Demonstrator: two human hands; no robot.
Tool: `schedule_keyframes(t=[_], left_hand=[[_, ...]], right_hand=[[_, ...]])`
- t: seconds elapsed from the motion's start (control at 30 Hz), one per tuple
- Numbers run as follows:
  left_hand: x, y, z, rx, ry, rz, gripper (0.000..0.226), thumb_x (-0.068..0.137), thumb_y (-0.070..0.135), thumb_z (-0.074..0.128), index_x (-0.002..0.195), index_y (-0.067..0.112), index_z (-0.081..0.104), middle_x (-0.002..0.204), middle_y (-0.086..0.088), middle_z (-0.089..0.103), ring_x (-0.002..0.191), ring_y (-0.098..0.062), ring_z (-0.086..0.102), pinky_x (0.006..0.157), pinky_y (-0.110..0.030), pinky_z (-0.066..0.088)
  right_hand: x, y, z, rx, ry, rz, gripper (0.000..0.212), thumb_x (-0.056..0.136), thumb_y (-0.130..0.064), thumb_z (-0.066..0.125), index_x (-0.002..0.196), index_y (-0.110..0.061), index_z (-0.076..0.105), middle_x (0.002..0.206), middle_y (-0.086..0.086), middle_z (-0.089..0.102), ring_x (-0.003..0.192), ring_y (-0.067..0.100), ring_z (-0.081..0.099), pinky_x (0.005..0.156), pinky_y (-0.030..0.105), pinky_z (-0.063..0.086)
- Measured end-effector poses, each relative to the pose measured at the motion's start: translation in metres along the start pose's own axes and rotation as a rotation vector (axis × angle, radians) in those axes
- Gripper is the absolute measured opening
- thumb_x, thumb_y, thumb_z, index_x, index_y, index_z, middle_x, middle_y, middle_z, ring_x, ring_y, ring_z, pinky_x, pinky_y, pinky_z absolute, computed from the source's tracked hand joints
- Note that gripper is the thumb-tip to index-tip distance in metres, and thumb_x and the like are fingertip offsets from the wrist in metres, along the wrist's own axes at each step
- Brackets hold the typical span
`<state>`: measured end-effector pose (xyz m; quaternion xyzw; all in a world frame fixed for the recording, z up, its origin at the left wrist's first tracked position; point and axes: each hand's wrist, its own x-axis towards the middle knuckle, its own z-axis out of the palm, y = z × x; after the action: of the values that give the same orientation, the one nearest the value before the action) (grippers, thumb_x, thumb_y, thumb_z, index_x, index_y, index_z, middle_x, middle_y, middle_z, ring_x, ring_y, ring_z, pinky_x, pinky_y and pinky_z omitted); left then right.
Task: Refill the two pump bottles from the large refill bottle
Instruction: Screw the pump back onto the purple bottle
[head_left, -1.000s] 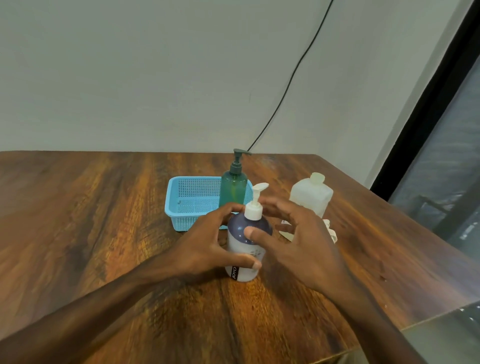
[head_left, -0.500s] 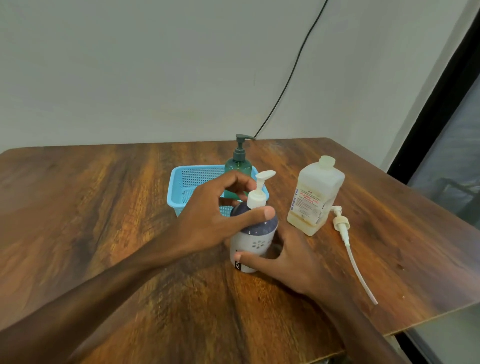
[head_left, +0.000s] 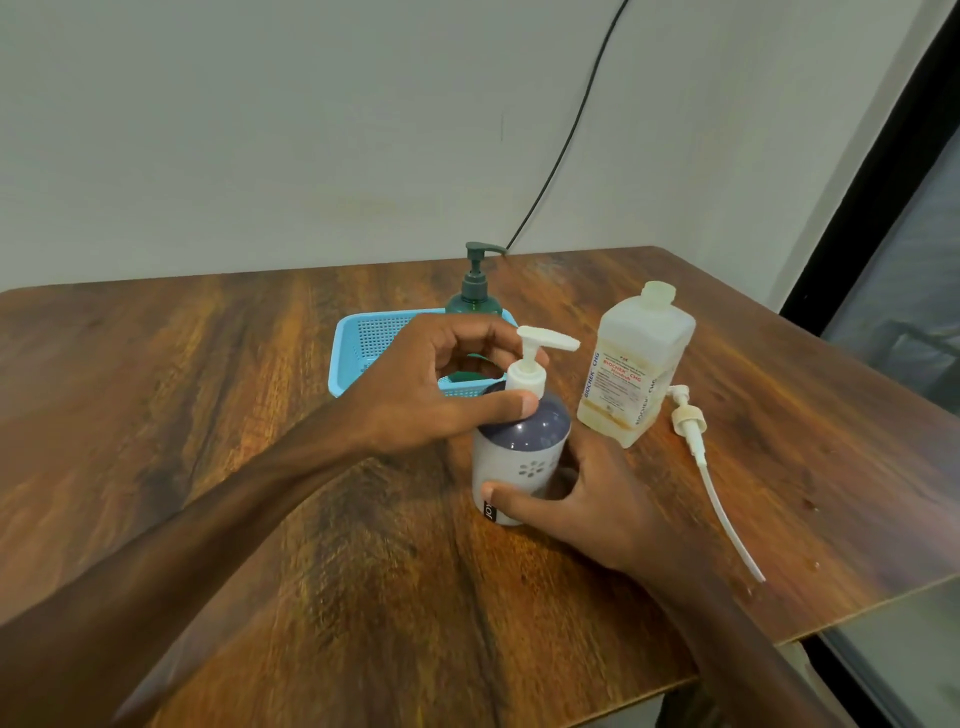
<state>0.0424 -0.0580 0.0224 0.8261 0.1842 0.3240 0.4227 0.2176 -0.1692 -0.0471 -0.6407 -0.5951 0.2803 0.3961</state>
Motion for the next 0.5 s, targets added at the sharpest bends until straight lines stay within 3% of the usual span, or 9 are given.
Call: schedule_keyframes(t=[0.13,0.2,0.3,0.4,0.5], left_hand=[[-0.004,-0.003,0.003,-0.014,-0.071,0.015,0.036,0.09,0.012,0.075,0.125,0.014,0.068,0.122,0.005,0.075,0.119,-0.011,0.068,0.104,-0.03,0.053],[-0.005,-0.005,0.011,0.052,-0.044,0.032,0.041,0.088,0.03,0.076,0.127,0.02,0.068,0.125,0.009,0.072,0.121,-0.01,0.066,0.103,-0.031,0.053],[-0.005,-0.002,0.02,0.133,0.16,0.01,0.052,0.075,0.058,0.08,0.118,0.032,0.067,0.11,0.02,0.071,0.108,-0.002,0.067,0.09,-0.019,0.056],[-0.002,-0.001,0.015,0.07,0.204,0.032,0.046,0.071,0.046,0.089,0.109,0.029,0.069,0.101,0.017,0.073,0.097,-0.004,0.07,0.083,-0.019,0.057],[-0.001,-0.001,0.007,0.034,0.136,0.037,0.043,0.077,0.029,0.089,0.115,0.026,0.069,0.108,0.012,0.076,0.105,-0.006,0.072,0.092,-0.027,0.06]], right_hand=[[-0.001,-0.002,0.001,0.003,0.014,-0.019,0.061,0.067,-0.06,0.082,0.118,-0.052,0.049,0.114,-0.033,0.064,0.109,-0.014,0.059,0.082,0.01,0.053],[-0.002,-0.001,0.001,-0.001,0.019,-0.036,0.062,0.071,-0.057,0.082,0.123,-0.047,0.051,0.117,-0.027,0.066,0.111,-0.009,0.061,0.087,0.017,0.056],[-0.003,-0.003,0.001,-0.003,0.028,-0.041,0.061,0.07,-0.056,0.082,0.121,-0.047,0.05,0.115,-0.028,0.065,0.11,-0.011,0.06,0.085,0.014,0.055],[-0.004,-0.005,0.0,-0.008,0.028,-0.034,0.061,0.072,-0.053,0.083,0.12,-0.049,0.047,0.113,-0.031,0.062,0.109,-0.014,0.058,0.083,0.01,0.053],[-0.004,-0.008,0.0,-0.006,0.019,-0.023,0.056,0.072,-0.052,0.083,0.115,-0.052,0.046,0.11,-0.034,0.061,0.106,-0.019,0.057,0.08,0.006,0.05]])
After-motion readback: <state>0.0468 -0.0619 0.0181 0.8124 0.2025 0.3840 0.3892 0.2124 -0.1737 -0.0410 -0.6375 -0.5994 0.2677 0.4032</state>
